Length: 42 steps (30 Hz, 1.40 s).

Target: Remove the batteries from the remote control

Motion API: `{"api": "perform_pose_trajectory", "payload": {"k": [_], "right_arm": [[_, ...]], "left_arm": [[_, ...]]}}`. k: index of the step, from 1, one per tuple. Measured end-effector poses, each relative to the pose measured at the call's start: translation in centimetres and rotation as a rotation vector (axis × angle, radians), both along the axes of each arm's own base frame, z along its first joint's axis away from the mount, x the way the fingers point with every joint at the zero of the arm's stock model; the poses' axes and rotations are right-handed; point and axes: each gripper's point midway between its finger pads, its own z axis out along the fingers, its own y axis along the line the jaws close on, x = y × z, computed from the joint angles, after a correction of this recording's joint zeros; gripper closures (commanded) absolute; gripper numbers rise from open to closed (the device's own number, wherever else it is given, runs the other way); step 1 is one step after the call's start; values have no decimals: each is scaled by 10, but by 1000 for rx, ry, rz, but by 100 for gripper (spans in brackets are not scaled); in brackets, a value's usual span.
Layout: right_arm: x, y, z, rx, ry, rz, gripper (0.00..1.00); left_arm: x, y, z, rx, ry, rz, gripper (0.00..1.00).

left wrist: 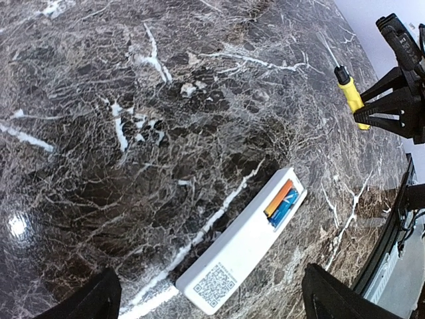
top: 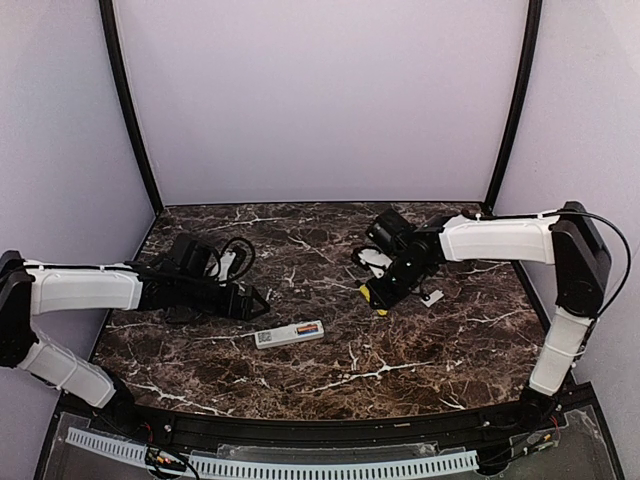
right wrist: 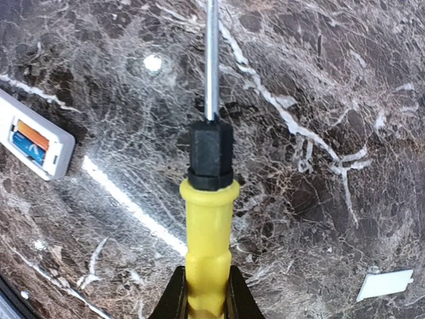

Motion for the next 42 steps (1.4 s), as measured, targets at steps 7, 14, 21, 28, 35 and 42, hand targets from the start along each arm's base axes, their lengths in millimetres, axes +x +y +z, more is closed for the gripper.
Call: {"api": "perform_pose_trajectory", "payload": {"k": [7,14,21,28,35,42], "right_arm": [[-2,20,18,109,-16,75,100],[-18,43,38,260,15,187,100],[-43,67,81,476,47,327,100],[-70,81,103,630,129,452,100],[-89,86,118,727,201,535,100],[-97,87,123,767,236,569,100]], "left_arm": [[-2,-10,13,-45,-30,-60,14],[-3,-40,53,-203,-80,-188,21],[-1,-69,85,-352,-118,-306,32],[-4,-91,103,-504,-105,-413,40],[-10,-105,135,-649,-127,-530,50],[-12,-112,141,-700,-104,-583,72]]}}
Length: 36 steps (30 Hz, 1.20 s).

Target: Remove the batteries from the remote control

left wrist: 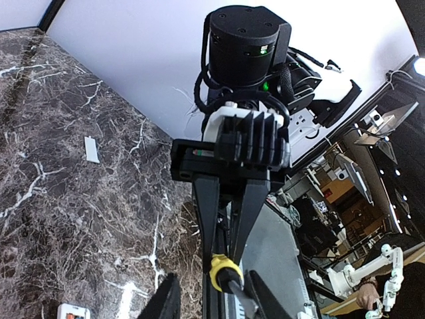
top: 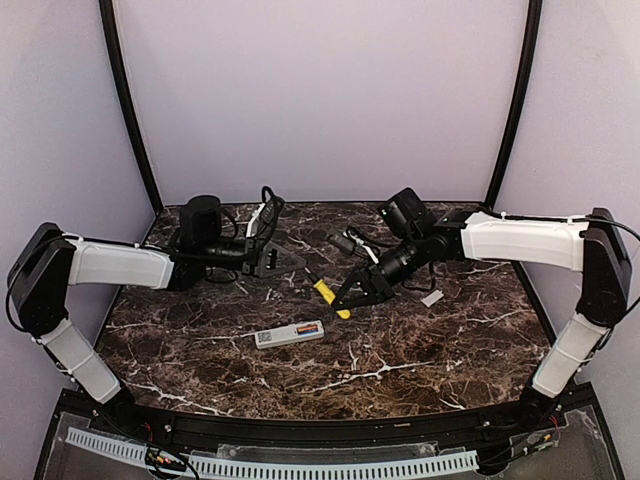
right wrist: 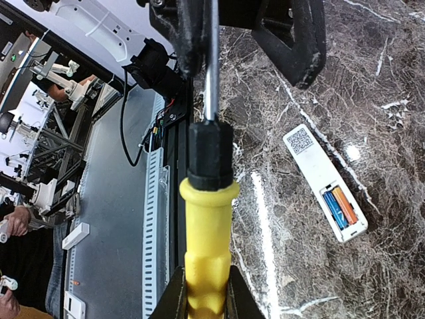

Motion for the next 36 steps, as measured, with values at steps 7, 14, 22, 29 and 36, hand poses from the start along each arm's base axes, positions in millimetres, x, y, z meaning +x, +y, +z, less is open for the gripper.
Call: {"api": "perform_pose_trajectory", "payload": {"k": [7,14,22,29,36], "right_arm": [[-1,1,-5,-2,23,13,100],[0,1,-7,-12,27,3,75],[10,3,-13,-41,-20,-43,17],[34,1,-9,-53,-140,-161,10],[54,-7,8,-25,-273,-291,7]], "left_arm": [[-7,-6,2,-12,6,-37,91],[-9,-6,-2,-13,-1,-30,100],[-16,4,-27,33,66,28,100],[-6,7,-33,71,103,119,100],[2,10,-38,101,146,183,100]]}}
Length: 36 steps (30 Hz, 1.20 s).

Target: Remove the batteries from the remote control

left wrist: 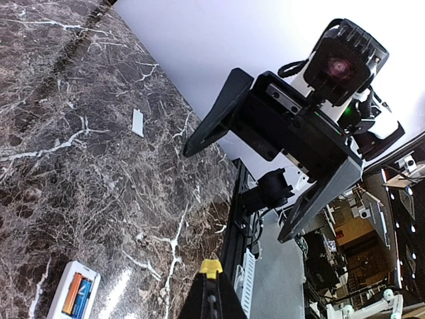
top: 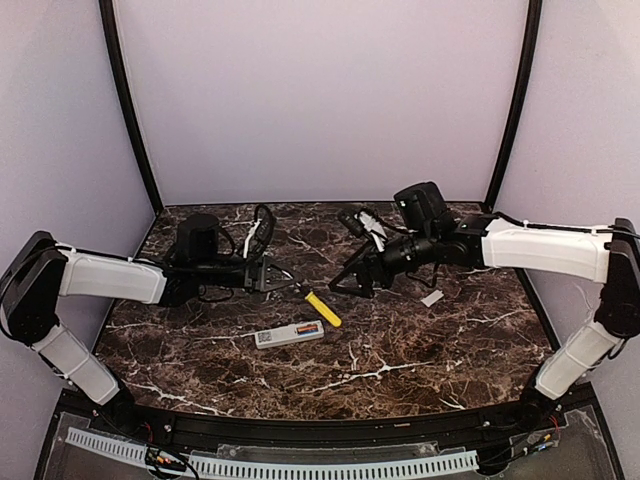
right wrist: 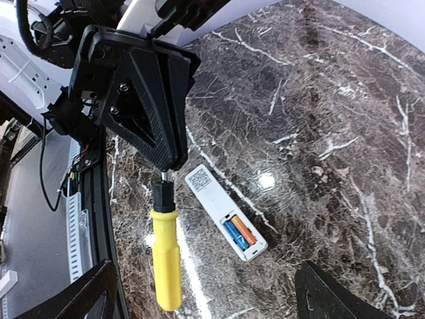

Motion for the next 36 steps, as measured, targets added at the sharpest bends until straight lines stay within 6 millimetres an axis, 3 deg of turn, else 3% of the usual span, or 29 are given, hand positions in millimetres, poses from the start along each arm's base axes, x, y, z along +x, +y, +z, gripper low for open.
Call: {"api": "perform_pose_trajectory", "payload": {"k": [7,17,25,36], "right_arm": [[18,-4,24,70,-144,-94,2],[29,-5,55,199,-253,-162,1],[26,3,72,329,-94,-201,2],[48,-18,78,474,267,-330,1]], "left_arm": [[11,3,2,-12,67,69,100],[16,6,25,-126,123,102,100],[21,8,36,-168,93,112,100],[46,-6,42,-227,100,117,100]]}}
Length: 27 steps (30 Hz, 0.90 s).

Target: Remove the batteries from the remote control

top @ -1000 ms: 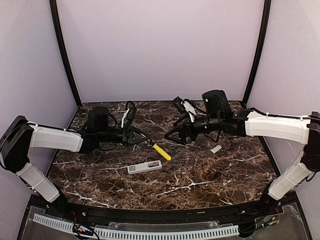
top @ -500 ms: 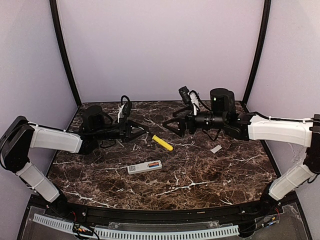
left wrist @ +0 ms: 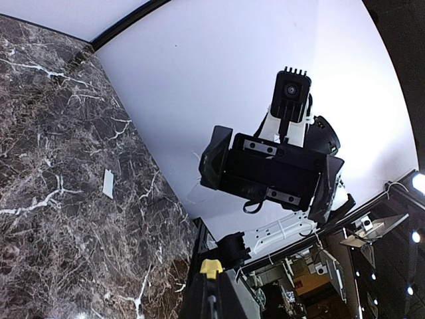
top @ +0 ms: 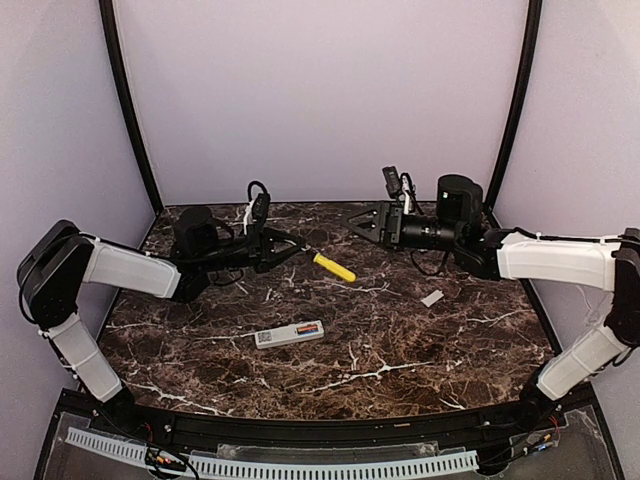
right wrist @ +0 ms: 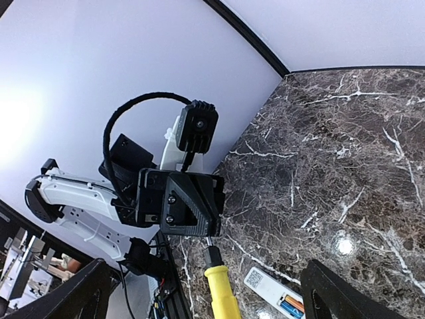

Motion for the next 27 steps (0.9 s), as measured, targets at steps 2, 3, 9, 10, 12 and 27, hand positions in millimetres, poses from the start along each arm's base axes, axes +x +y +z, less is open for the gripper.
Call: {"api": "perform_pose_trajectory", "payload": {"k": [2,3,9,10,12,27], "right_arm": [[2,0,1,20,35,-5,1],[3,0,0,27,52,-6,1],[5,2,-10,60,136,-17,1],[6,3,-14,64,152,-18,2],[6,4,-23,71,187,-16,4],[10,20,-30,175,245,45,31]], "left_arm": [[4,-2,0,-16,11,6,100],[6,-3,0,-26,18,9,100],[21,-5,-10,-64,77,50,100],[22,-5,-10,-70,86,57,100],[26,-5,-10,-82,96,70,100],[38,-6,3,-153,101,108,100]]}}
